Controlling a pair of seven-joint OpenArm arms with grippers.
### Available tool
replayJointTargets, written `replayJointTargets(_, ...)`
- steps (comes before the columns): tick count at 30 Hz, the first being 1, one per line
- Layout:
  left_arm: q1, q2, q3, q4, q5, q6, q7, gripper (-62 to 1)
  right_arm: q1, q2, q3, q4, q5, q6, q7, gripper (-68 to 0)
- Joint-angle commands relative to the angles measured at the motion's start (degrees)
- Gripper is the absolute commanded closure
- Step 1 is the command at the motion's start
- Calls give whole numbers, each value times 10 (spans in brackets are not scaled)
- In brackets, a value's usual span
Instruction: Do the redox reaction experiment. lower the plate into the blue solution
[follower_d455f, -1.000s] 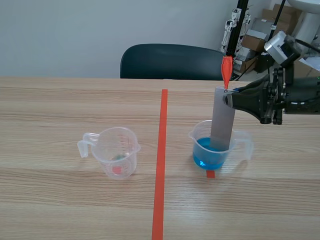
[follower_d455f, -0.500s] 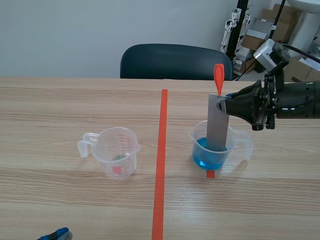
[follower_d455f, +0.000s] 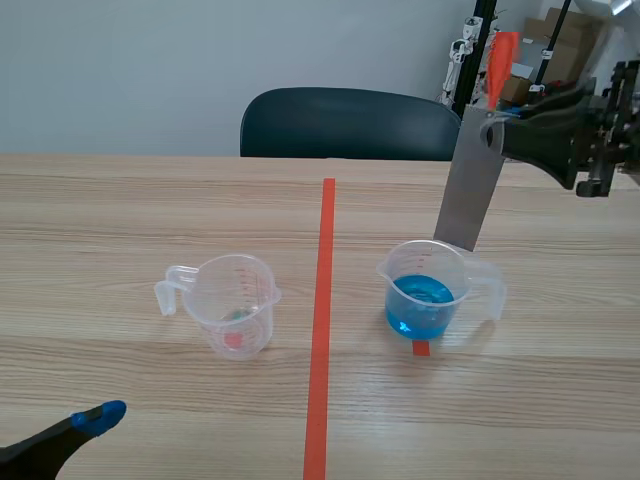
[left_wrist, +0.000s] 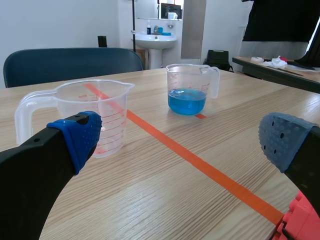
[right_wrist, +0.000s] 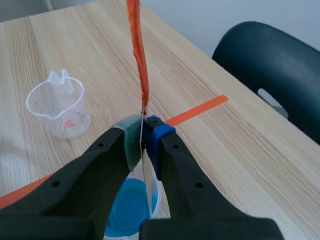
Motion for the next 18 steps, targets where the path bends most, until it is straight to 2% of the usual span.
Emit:
replayJointTargets(1,5,2,2,8,-1,-1,-26,-623,11,15,5,31,8,9,6,-6)
replayJointTargets(10,3,1,7,8,-2,-1,-26,-623,28,79,7,143,12,9,7,-6)
replayJointTargets(14,3,1,7,8,-1,-1,-26,-623,26,81,7,148,4,9,18,-6)
replayJointTargets(18,3,1,7,8,-1,-1,-26,-623,15,74,7,145,-46,9,59,-6)
